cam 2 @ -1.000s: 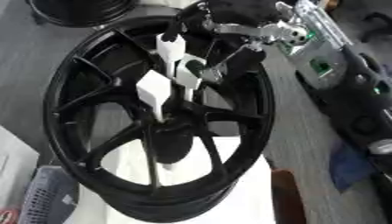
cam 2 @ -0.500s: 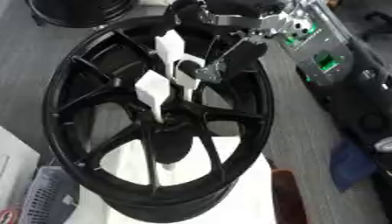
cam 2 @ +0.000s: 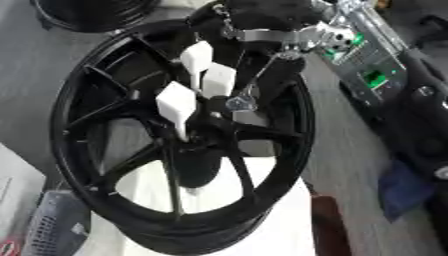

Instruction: Pull the pin out of the wheel hub.

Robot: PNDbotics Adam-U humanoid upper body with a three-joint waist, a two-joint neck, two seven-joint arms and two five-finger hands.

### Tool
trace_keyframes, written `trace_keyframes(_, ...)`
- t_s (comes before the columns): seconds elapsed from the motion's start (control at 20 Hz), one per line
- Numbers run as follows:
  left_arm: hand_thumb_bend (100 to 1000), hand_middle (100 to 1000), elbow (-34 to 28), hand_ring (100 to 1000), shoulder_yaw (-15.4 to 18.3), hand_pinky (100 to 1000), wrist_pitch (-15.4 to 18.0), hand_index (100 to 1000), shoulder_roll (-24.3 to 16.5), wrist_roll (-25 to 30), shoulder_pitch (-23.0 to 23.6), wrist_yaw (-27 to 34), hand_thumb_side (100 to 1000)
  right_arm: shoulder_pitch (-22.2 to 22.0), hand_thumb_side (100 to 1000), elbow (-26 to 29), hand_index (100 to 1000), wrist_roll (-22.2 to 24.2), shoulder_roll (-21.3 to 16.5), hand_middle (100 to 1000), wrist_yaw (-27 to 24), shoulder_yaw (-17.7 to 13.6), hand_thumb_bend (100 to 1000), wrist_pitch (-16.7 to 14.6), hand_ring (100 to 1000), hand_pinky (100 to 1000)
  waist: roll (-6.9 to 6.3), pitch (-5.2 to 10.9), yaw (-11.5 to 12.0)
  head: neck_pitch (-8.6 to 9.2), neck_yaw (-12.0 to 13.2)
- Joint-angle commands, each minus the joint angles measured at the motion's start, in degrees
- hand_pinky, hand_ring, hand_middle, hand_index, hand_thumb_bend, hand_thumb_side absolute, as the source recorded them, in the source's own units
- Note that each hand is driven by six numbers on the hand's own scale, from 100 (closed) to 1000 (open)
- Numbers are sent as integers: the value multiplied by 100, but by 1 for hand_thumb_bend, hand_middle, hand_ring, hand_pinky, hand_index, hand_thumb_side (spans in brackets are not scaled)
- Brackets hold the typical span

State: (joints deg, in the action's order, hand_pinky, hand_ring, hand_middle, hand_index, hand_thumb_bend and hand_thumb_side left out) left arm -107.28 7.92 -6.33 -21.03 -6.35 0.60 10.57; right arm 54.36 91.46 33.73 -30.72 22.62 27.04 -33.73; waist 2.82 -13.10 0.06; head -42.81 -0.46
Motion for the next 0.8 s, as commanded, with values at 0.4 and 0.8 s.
trace_keyframes(0.4,100,580,-48,697,-2,722,12,710,-54,36,-4,-29,861,87,576,154,881,1823,-185,794,227,-188,408,-1824,879,916,-45,0,-12,105,26)
trace_keyframes(0.8,100,581,-39,697,-16,723,11,710,-55,59,-25,-31,863,74,538,125,859,1823,-156,680,288,-264,396,-1824,814,892,-70,-68,-5,103,14)
